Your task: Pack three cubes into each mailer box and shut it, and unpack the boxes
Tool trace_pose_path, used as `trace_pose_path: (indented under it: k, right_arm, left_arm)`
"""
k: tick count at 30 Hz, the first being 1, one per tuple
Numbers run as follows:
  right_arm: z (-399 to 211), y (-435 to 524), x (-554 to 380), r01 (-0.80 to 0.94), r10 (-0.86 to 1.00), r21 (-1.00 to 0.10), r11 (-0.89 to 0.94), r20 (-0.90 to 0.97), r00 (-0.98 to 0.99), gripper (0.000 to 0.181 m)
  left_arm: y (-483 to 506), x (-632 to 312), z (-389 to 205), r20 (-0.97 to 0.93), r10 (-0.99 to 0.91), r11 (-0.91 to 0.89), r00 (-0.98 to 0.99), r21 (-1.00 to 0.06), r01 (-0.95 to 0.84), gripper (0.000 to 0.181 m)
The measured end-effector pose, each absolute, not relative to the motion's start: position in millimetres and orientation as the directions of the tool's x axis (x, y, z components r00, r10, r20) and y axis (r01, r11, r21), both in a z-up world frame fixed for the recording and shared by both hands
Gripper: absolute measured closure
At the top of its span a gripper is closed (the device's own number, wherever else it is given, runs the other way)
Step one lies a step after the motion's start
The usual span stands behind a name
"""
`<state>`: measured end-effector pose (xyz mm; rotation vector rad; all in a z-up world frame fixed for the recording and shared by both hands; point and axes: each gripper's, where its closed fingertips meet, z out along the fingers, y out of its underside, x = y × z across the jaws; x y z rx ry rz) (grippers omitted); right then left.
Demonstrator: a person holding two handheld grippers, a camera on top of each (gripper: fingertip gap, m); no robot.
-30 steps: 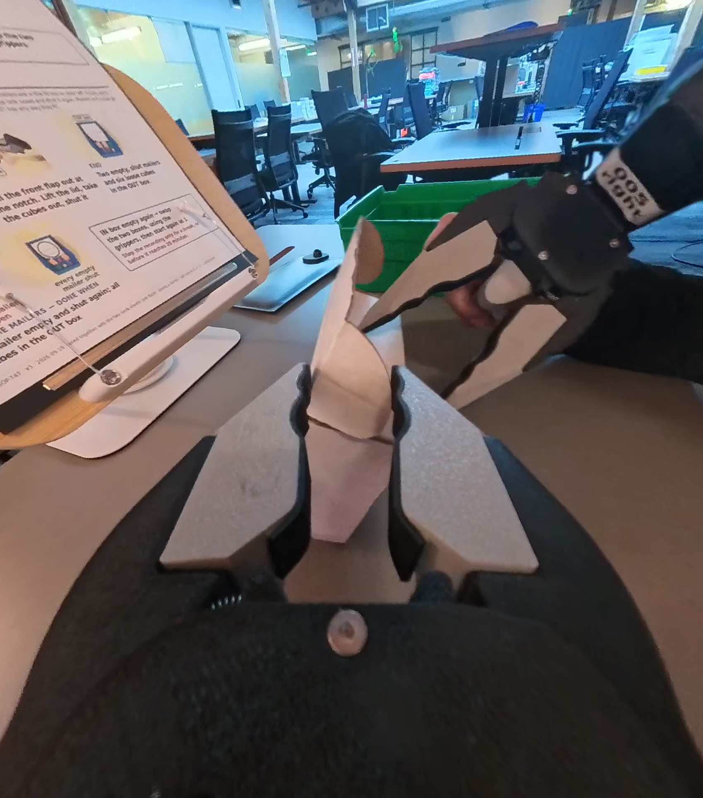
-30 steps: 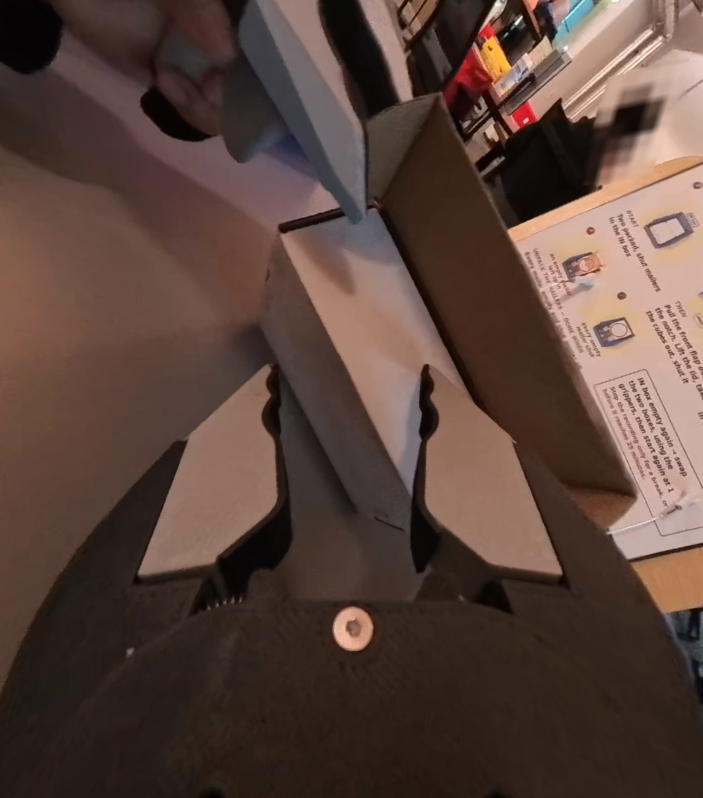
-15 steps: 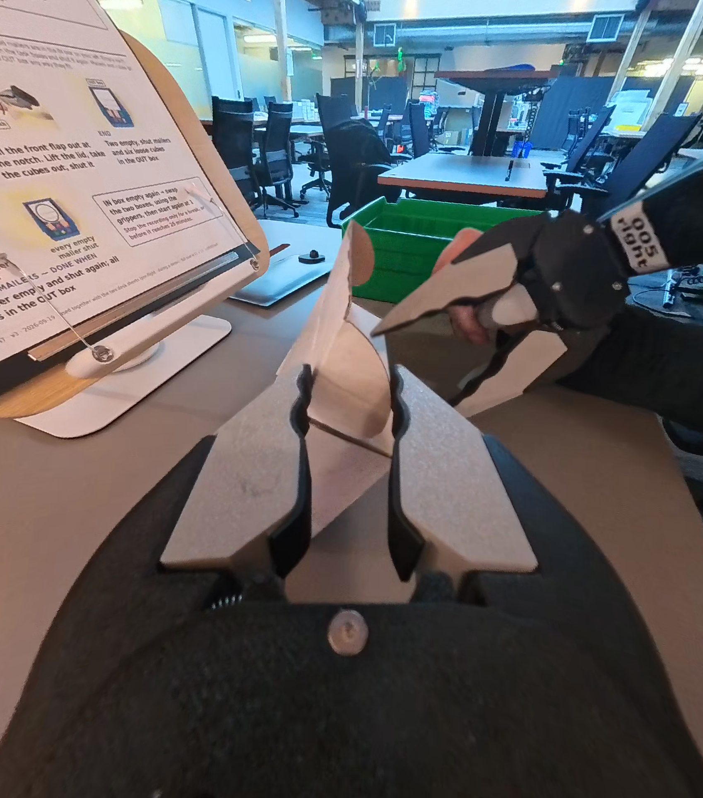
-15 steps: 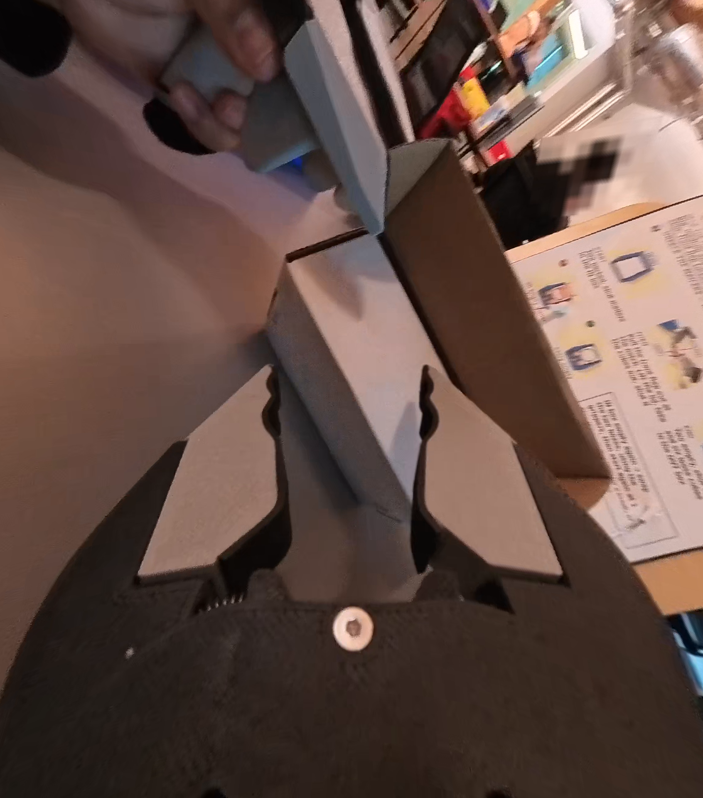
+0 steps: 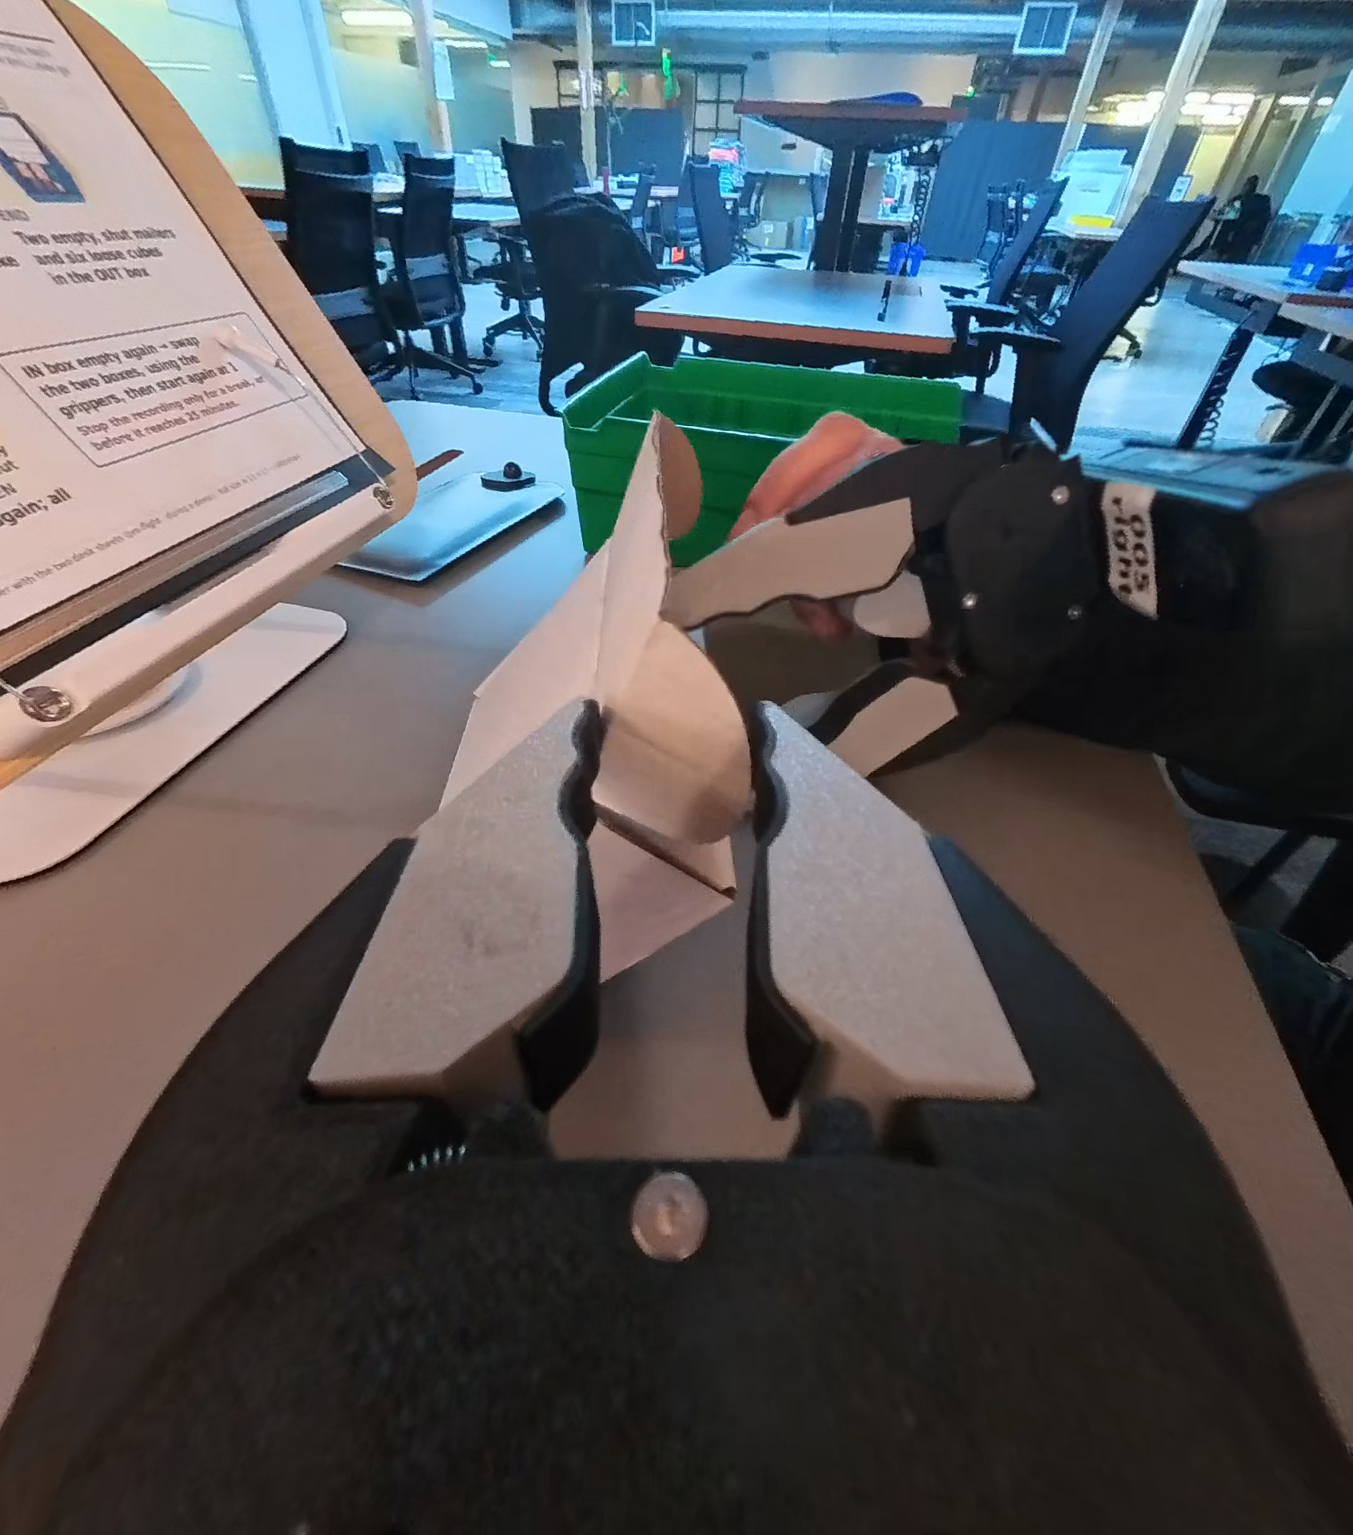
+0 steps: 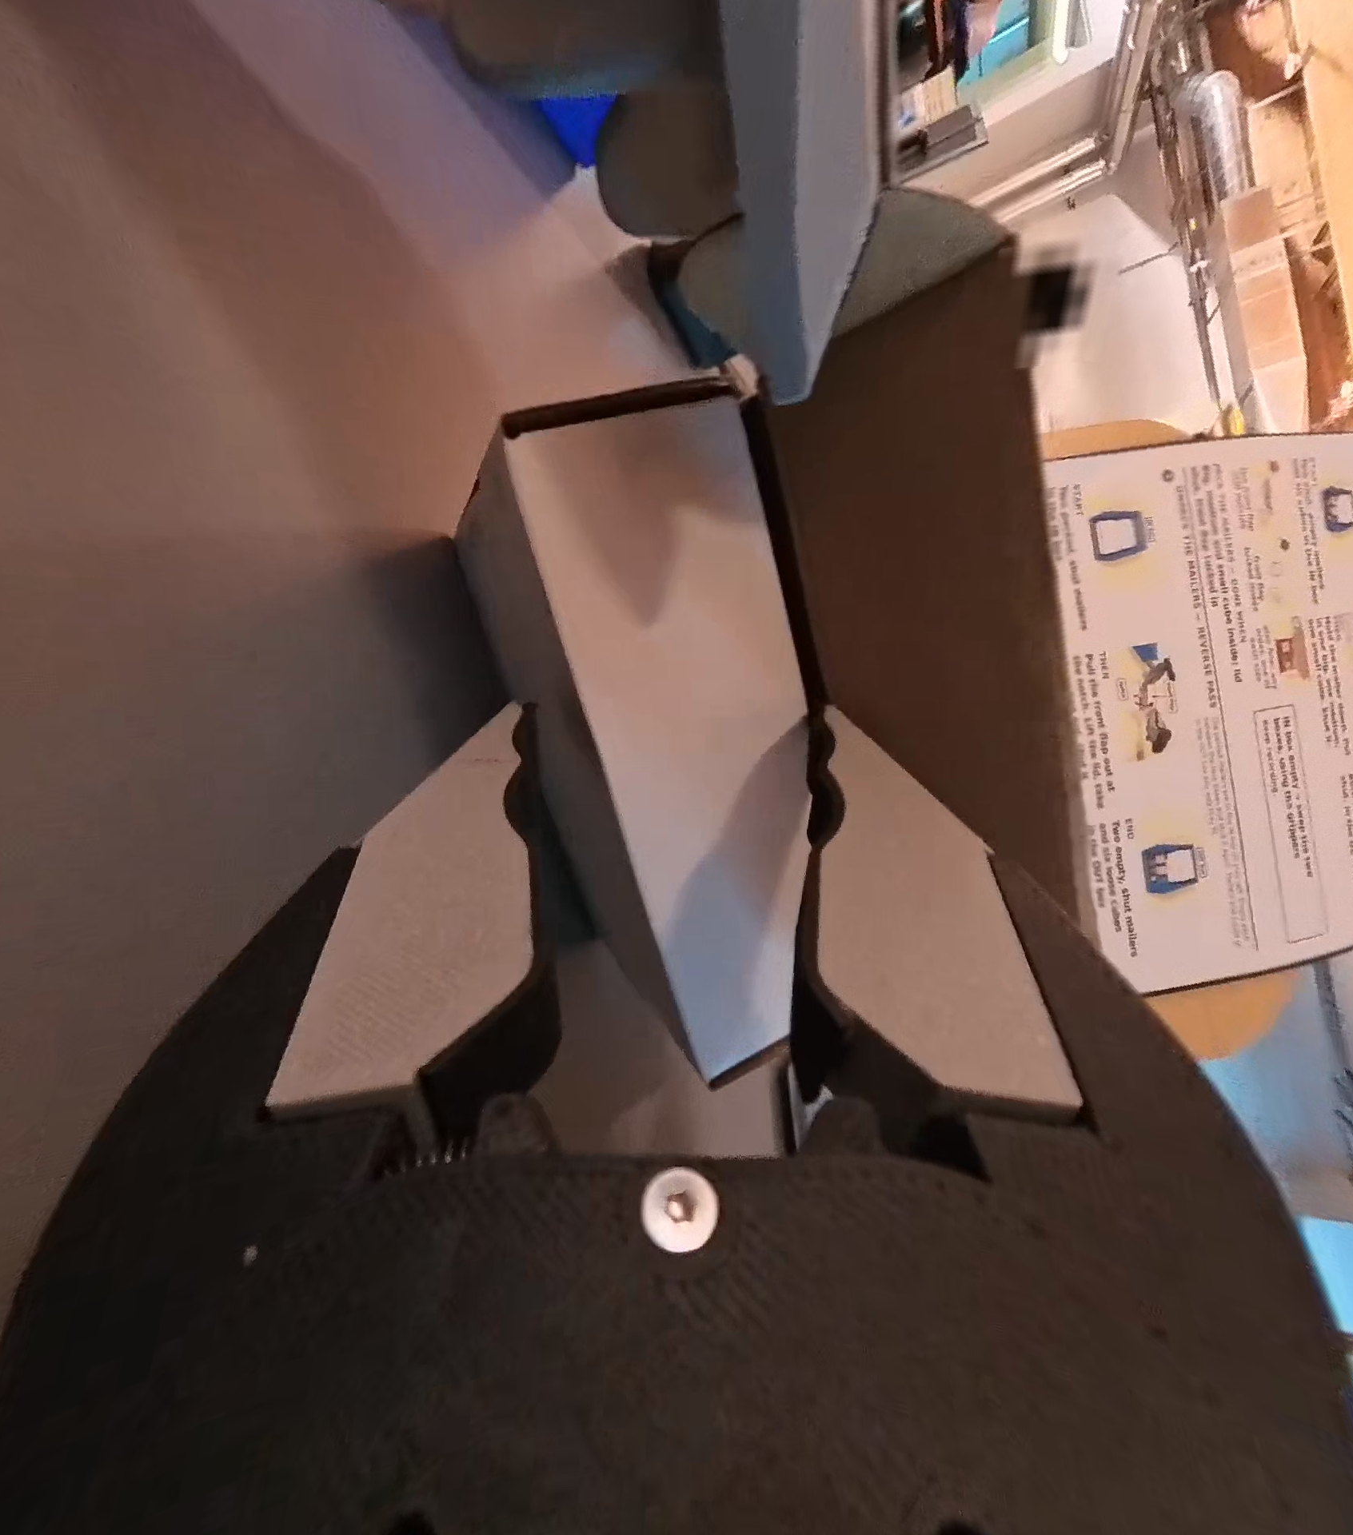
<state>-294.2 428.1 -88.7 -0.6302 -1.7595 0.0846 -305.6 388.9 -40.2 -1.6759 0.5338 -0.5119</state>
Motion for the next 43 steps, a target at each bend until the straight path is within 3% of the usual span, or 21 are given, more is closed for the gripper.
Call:
trace_pose_path:
  k: [1, 3, 11, 16, 20, 26, 29, 34, 36, 37, 43]
  right_arm:
    - [-91, 428, -294, 0.377, 0.445, -0.363, 0.852, 0.882, -0.157, 0.115]
    - [-95, 428, -295, 0.391, 0.441, -0.35, 0.851, 0.882, -0.169, 0.11]
    - [-98, 425, -292, 0.392, 0.47, -0.37, 0.842, 0.86, -0.199, 0.117]
    - [-115, 414, -288, 0.39, 0.501, -0.375, 0.841, 0.811, -0.302, 0.139]
    - [-125, 411, -293, 0.405, 0.508, -0.368, 0.837, 0.798, -0.324, 0.122]
    - [-105, 406, -296, 0.348, 0.576, -0.482, 0.804, 0.777, -0.253, 0.127]
    - [-121, 419, -296, 0.427, 0.6, -0.463, 0.777, 0.751, -0.277, 0.125]
    - [-155, 421, -287, 0.509, 0.598, -0.37, 0.777, 0.687, -0.413, 0.152]
    - [-153, 403, -281, 0.453, 0.604, -0.411, 0.791, 0.641, -0.473, 0.168]
    - [-153, 390, -276, 0.432, 0.621, -0.447, 0.784, 0.588, -0.518, 0.17]
    - [-146, 362, -265, 0.376, 0.637, -0.533, 0.758, 0.481, -0.602, 0.173]
  left_arm:
    - [388, -304, -40, 0.043, -0.613, -0.153, 0.789, -0.986, -0.065, 0.147]
    - [388, -304, -41, 0.04, -0.614, -0.152, 0.788, -0.986, -0.068, 0.147]
    - [392, -309, -40, 0.043, -0.586, -0.149, 0.81, -0.987, -0.055, 0.148]
    - [396, -313, -38, 0.122, -0.574, -0.17, 0.81, -0.985, 0.028, 0.148]
    - [392, -309, -29, 0.126, -0.592, -0.146, 0.796, -0.988, 0.048, 0.148]
    - [391, -310, -26, 0.142, -0.595, -0.143, 0.791, -0.987, 0.07, 0.148]
    - [387, -312, -16, 0.182, -0.613, -0.123, 0.769, -0.983, 0.135, 0.148]
    - [385, -325, 1, 0.211, -0.592, -0.057, 0.777, -0.974, 0.221, 0.148]
    - [385, -337, 8, 0.223, -0.558, -0.017, 0.799, -0.966, 0.258, 0.156]
    - [386, -346, 9, 0.223, -0.523, 0.004, 0.823, -0.964, 0.264, 0.176]
    - [389, -373, 9, 0.213, -0.409, 0.056, 0.887, -0.965, 0.258, 0.181]
